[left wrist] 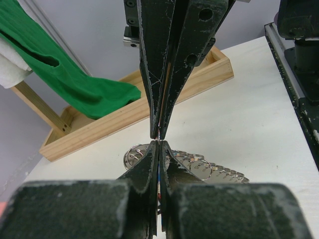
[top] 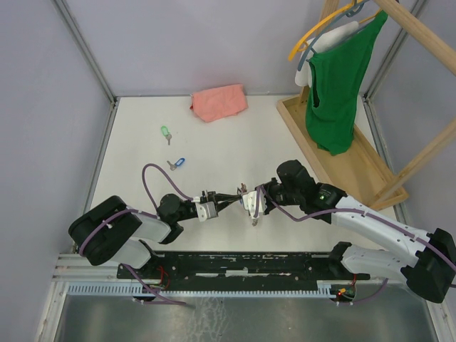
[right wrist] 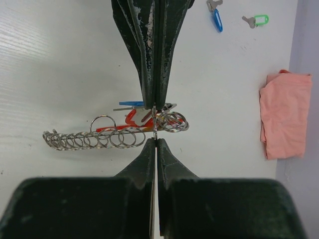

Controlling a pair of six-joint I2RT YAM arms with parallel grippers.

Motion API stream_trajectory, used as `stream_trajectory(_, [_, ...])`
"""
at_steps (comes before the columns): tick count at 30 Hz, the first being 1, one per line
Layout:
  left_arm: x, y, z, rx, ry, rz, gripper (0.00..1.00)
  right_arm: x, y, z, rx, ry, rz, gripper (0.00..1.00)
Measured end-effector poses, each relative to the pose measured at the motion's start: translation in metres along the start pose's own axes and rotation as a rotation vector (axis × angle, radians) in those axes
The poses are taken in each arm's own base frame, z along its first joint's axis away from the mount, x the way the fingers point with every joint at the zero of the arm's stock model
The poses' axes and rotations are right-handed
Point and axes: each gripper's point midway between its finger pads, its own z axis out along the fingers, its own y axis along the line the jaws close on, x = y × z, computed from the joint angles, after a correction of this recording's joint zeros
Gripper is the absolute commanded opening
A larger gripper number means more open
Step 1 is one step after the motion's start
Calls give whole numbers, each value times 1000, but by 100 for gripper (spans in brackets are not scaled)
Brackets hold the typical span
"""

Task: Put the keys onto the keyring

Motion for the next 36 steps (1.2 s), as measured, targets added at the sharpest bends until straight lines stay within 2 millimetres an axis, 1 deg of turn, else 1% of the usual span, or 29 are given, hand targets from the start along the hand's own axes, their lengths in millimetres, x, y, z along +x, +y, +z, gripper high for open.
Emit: stream_trajectory(36, [-1, 3, 0, -18, 0, -8, 3, 0, -1, 0, 9, 4, 12, 1])
